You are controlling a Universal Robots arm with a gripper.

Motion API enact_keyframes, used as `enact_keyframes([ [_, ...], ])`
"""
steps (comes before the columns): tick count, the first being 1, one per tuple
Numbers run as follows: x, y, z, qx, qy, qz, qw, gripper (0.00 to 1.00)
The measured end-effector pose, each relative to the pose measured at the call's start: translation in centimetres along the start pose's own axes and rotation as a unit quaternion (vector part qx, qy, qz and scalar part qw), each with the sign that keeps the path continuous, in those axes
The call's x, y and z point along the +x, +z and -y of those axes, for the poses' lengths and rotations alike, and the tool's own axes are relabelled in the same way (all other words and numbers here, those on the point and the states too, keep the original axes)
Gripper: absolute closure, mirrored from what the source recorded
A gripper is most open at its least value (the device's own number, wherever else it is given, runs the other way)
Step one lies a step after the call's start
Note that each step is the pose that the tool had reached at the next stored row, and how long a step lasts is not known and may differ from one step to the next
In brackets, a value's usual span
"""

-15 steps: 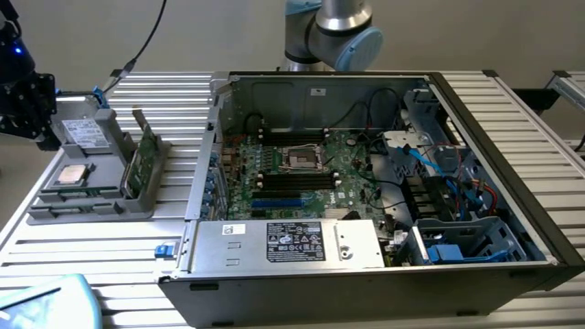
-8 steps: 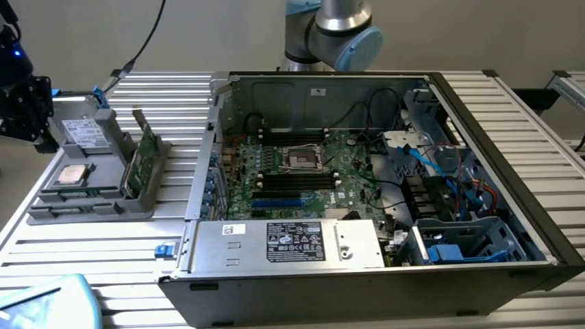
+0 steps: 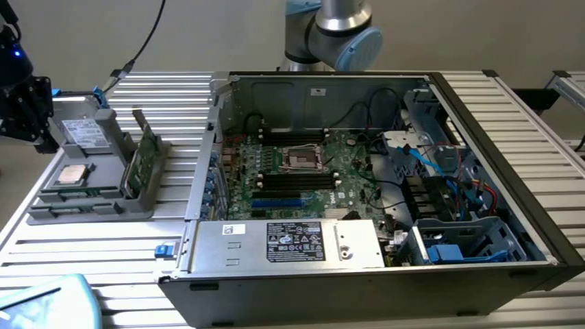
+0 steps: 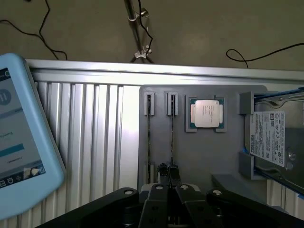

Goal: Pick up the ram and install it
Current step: 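Pick up the ram and move it above insertion slot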

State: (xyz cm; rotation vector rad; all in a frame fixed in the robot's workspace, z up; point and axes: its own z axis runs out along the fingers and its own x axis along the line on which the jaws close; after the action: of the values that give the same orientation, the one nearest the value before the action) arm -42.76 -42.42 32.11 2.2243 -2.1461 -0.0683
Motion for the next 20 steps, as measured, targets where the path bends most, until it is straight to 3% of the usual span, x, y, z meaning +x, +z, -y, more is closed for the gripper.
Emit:
enact_keyframes([
  [4,0.0,0.00,0.00,0.0000,0.000,0.0000,1.0000,0.88],
  [7,0.0,0.00,0.00,0.0000,0.000,0.0000,1.0000,0.69],
  [8,0.0,0.01,0.00,0.0000,0.000,0.0000,1.0000,0.69],
  [9,0.0,0.11,-0.01,0.0001,0.000,0.0000,1.0000,0.63],
  [20,0.4,2.11,-0.06,-0.0001,-0.002,-0.0002,1.0000,0.63],
])
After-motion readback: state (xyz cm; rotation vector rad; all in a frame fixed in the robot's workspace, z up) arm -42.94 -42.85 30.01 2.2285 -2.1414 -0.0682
